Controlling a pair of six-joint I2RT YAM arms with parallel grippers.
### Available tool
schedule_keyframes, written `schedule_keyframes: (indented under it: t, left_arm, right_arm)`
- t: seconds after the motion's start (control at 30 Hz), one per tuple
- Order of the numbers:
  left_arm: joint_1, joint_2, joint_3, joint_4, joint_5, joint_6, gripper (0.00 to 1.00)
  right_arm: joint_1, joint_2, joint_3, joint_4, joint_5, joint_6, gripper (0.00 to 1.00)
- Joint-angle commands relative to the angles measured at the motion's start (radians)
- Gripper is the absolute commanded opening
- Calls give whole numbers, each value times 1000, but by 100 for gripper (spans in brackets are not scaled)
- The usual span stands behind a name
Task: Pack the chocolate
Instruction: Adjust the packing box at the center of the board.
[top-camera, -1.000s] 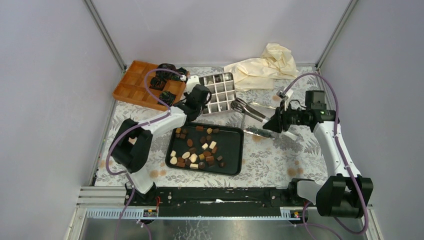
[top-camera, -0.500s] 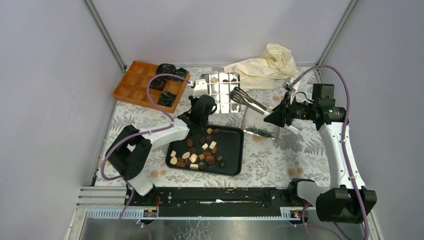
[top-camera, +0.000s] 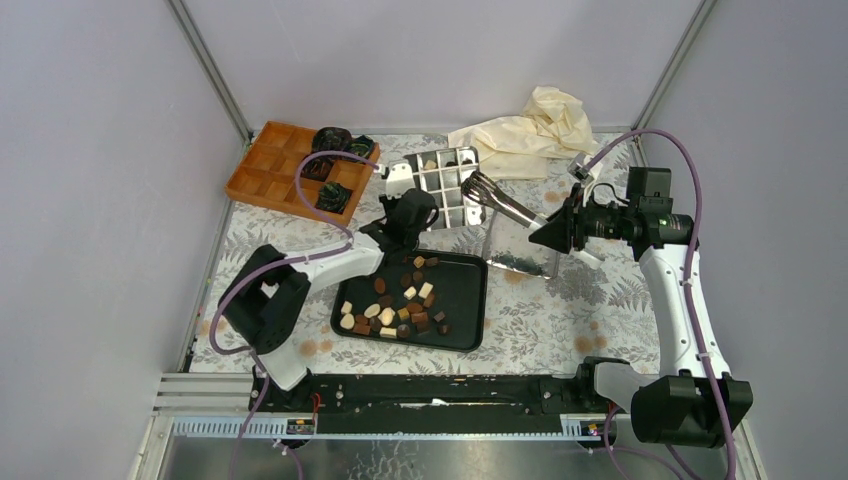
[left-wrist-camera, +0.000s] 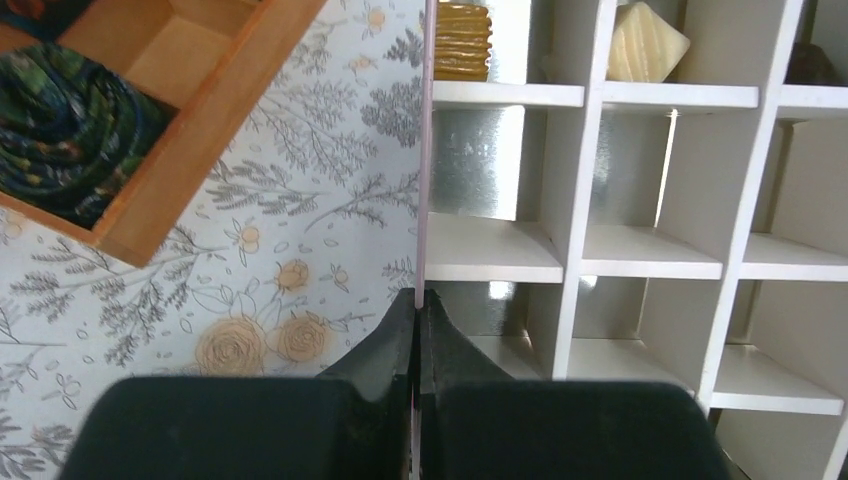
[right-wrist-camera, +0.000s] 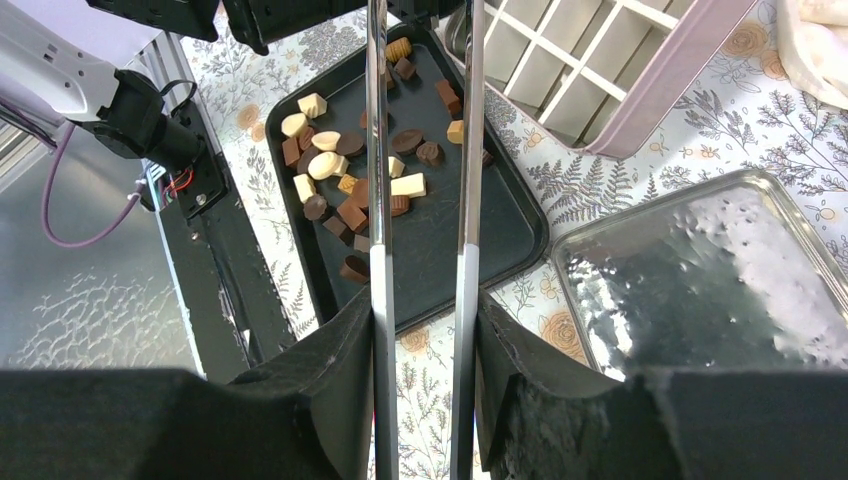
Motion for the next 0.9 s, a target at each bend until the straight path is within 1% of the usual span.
schedule_keyframes:
  t: [0.0,0.1,0.23,0.37,0.57,0.6,0.67,0.73,0.87]
  left_arm:
    - [8,45,95,-77,11,-136,0]
    - [30,122,171,-234,30,-198,0]
    - [55,202,252,-338,83,-251,0]
    - [66,259,325,-403,105,-257,0]
    - [86,301,362,-416,193,-236,0]
    - [89,309,368,-424,214,-237,4]
    - [94,314,370,-434,248,-245,17]
    - [98,305,357,-438,271,-258,27]
    - [110,263,327,-435,306,-286,36]
  right_arm:
    - [-7,-14,8,52,-35,24,8]
    - [-11,-18,1,58,-36,30,9]
    - [-17,-26,-11,62,-33,33,8]
    - [-20,-36,-33,74,-28,37,9]
    - [-22,-37,-50,82,-15,35,9]
    - [-22,-36,-54,86,-10,34,9]
    - [-22,-26,-60,91,7,33,9]
    - [-22,-12,-58,90,22,27,9]
    - [-21,24,-44,88,37,13,9]
